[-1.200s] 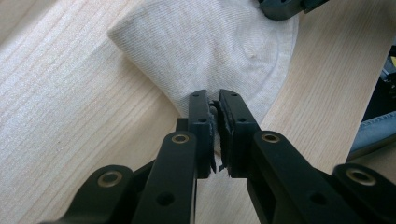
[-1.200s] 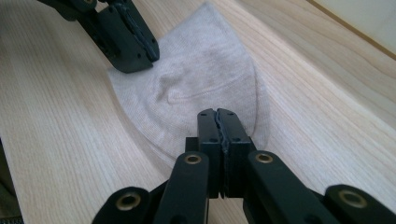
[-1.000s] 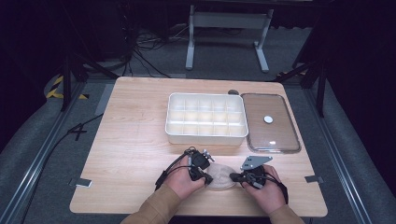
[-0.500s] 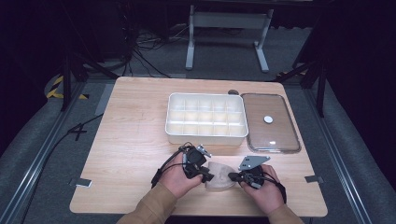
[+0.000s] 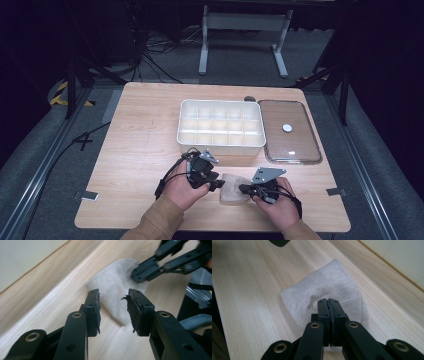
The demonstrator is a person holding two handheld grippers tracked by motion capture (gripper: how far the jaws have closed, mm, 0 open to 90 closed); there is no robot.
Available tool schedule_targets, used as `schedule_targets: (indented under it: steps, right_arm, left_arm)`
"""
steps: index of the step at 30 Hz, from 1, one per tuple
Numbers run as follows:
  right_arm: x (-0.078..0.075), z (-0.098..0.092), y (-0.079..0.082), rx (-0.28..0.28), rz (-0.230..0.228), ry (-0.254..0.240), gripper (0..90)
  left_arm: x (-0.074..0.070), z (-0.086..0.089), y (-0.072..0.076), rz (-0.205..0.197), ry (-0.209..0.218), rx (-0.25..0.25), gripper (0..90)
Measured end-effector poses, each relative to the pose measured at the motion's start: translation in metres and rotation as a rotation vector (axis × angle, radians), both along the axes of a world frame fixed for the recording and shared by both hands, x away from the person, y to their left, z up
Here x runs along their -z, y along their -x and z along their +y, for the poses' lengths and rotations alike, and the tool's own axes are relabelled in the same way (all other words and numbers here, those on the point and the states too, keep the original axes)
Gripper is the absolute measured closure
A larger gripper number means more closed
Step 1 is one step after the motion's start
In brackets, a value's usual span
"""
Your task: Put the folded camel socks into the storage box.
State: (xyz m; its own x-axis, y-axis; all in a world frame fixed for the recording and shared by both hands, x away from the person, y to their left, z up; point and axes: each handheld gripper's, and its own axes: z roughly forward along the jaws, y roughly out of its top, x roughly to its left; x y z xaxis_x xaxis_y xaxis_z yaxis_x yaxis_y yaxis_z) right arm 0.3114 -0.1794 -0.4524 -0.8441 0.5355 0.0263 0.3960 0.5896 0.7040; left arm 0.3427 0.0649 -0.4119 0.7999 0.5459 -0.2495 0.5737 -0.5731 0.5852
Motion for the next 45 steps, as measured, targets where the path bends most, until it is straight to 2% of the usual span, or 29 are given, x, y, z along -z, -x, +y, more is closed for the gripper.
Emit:
schedule_targets:
  steps: [3, 4, 5, 6, 8, 10, 13, 17, 20, 25, 30, 34, 39, 45]
  right_arm:
    - [0.000, 0.003, 0.000, -0.005, -0.002, -0.009, 88.8]
    - [0.002, 0.004, 0.000, -0.001, 0.014, -0.006, 88.6]
    - [0.002, 0.004, 0.000, -0.001, 0.014, -0.006, 88.6]
    - [0.004, 0.004, -0.001, -0.001, 0.016, 0.002, 88.6]
    - [0.006, 0.004, -0.002, 0.012, 0.048, 0.031, 88.7]
    - [0.007, 0.004, -0.004, 0.020, 0.061, 0.038, 89.0]
    - [0.009, 0.005, -0.006, 0.015, 0.049, 0.054, 89.3]
    - [0.011, 0.003, -0.010, 0.014, 0.043, 0.035, 89.5]
    - [0.011, 0.001, -0.014, -0.010, 0.058, 0.026, 89.6]
    - [0.012, 0.000, -0.016, -0.036, 0.074, 0.019, 89.8]
    - [0.013, -0.002, -0.019, -0.095, 0.090, 0.004, 89.9]
    - [0.014, -0.003, -0.019, -0.105, 0.091, 0.001, 89.9]
    - [0.015, -0.003, -0.017, -0.097, 0.079, -0.011, 89.9]
    - [0.015, -0.004, -0.014, -0.082, 0.068, -0.015, 89.9]
  left_arm:
    - [0.001, 0.008, -0.004, 0.002, -0.030, -0.051, 62.1]
    - [0.003, 0.012, -0.006, 0.004, -0.050, -0.077, 61.0]
    - [0.003, 0.012, -0.006, 0.004, -0.050, -0.077, 60.8]
    - [0.005, 0.015, -0.007, 0.002, -0.064, -0.089, 60.8]
    - [0.008, 0.018, -0.009, 0.014, -0.087, -0.110, 60.7]
    - [0.012, 0.020, -0.010, 0.023, -0.108, -0.111, 60.6]
    - [0.018, 0.020, -0.011, 0.032, -0.129, -0.109, 60.8]
    - [0.022, 0.018, -0.010, 0.042, -0.139, -0.105, 60.8]
    - [0.027, 0.014, -0.009, 0.029, -0.161, -0.073, 60.7]
    - [0.036, 0.003, -0.006, 0.033, -0.184, -0.032, 61.2]
    - [0.040, -0.006, -0.004, 0.010, -0.201, 0.017, 63.5]
    - [0.041, -0.012, -0.002, -0.012, -0.213, 0.043, 70.0]
    - [0.042, -0.019, -0.004, -0.032, -0.220, 0.056, 85.0]
    - [0.043, -0.025, -0.005, -0.038, -0.210, 0.068, 87.9]
